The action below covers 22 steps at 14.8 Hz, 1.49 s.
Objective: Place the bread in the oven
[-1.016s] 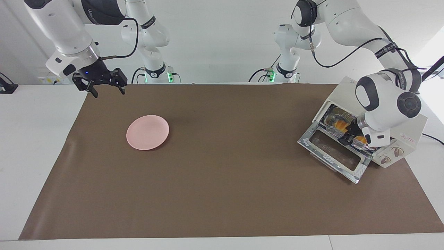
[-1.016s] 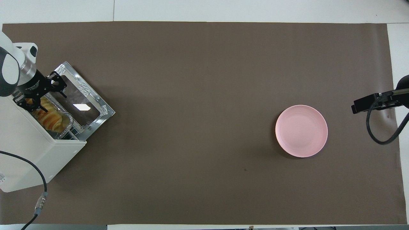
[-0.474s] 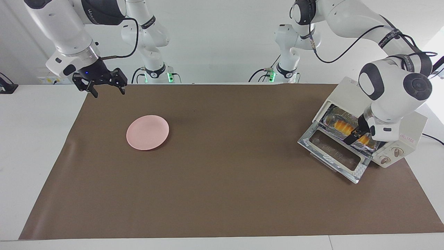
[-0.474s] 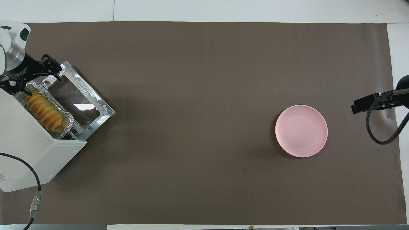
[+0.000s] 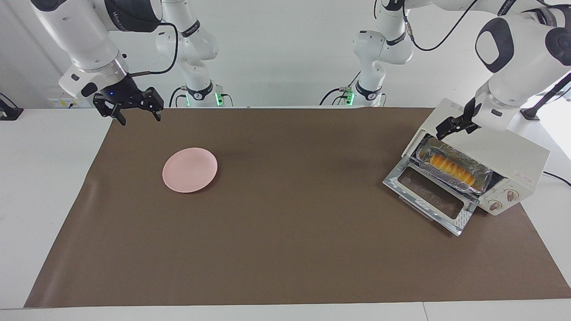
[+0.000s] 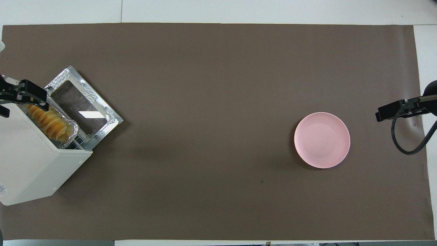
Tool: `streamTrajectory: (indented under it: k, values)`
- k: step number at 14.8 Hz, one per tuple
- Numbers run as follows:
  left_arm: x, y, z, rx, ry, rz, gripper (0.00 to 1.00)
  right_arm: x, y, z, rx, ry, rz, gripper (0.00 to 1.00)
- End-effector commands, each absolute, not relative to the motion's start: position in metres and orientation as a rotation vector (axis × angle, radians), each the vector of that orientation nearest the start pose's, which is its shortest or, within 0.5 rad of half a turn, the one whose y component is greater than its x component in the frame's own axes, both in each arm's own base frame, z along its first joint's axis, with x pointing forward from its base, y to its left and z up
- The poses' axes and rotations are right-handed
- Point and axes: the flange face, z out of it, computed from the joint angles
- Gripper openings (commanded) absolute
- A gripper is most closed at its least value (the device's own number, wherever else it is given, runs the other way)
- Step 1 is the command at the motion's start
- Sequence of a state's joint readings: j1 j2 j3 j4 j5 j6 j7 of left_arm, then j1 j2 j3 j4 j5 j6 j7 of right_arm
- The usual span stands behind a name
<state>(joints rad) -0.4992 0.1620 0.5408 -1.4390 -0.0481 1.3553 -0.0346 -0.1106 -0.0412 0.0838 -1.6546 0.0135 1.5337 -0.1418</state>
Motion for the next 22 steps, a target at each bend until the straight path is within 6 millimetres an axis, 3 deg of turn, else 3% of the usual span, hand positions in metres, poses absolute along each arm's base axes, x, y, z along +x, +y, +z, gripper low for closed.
streamTrajectory:
  k: [1,3,5,9,18,22]
  values:
    - [0.548,-0.017,0.601,-3.100,0.010,0.378,1.00,0.528,-0.014,0.606,-3.116,-0.208,0.128,1.00]
    - [0.535,-0.031,0.599,-3.104,0.084,0.456,1.00,0.528,-0.014,0.606,-3.116,-0.205,0.128,1.00]
    - [0.503,-0.023,0.593,-3.121,0.119,0.514,1.00,0.528,-0.014,0.606,-3.116,-0.205,0.128,1.00]
    - [0.524,-0.020,0.587,-3.128,0.132,0.432,1.00,0.528,-0.014,0.606,-3.116,-0.205,0.128,1.00]
    - [0.523,-0.026,0.590,-3.109,0.158,0.438,1.00,0.528,-0.014,0.606,-3.116,-0.205,0.128,1.00]
    - [0.520,-0.040,0.580,-3.109,0.187,0.421,1.00,0.528,-0.014,0.606,-3.116,-0.205,0.128,1.00]
